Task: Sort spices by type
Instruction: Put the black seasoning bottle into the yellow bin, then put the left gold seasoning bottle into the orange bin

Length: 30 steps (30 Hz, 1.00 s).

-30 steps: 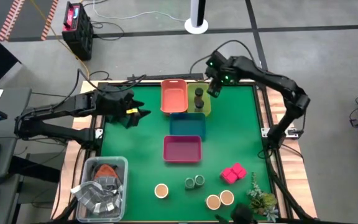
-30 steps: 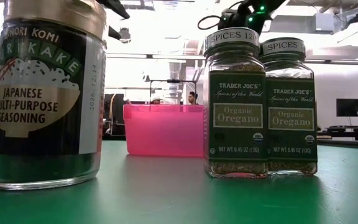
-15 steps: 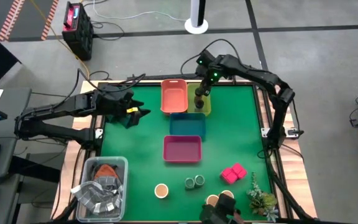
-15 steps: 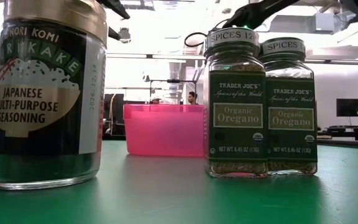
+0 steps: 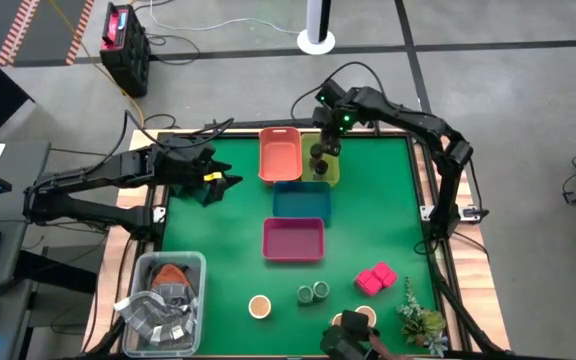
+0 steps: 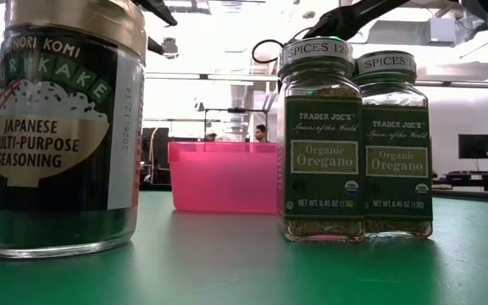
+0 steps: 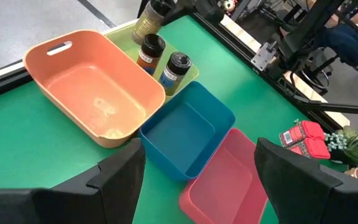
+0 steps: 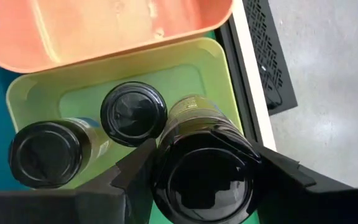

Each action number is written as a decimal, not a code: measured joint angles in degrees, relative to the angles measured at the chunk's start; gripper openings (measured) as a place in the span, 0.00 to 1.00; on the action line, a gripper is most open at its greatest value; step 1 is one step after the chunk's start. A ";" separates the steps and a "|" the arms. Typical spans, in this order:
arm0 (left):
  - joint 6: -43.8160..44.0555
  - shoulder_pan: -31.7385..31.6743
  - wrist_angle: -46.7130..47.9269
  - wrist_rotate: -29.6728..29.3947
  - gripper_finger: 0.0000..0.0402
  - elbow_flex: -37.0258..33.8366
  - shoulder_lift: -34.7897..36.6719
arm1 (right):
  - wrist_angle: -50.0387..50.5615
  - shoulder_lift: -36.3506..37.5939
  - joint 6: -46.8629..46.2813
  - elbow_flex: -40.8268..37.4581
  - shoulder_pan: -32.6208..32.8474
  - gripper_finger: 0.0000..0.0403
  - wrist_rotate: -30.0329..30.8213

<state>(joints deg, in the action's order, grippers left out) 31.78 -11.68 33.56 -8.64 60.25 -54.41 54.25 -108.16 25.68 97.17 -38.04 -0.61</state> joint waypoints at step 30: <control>2.59 0.02 0.14 -0.70 0.72 0.00 0.00 | 2.04 -4.50 -5.41 -0.11 -2.08 0.88 -2.35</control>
<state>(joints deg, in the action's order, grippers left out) 34.37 -11.66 33.70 -9.34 60.25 -54.41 56.29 -112.66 20.27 97.06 -40.12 -2.96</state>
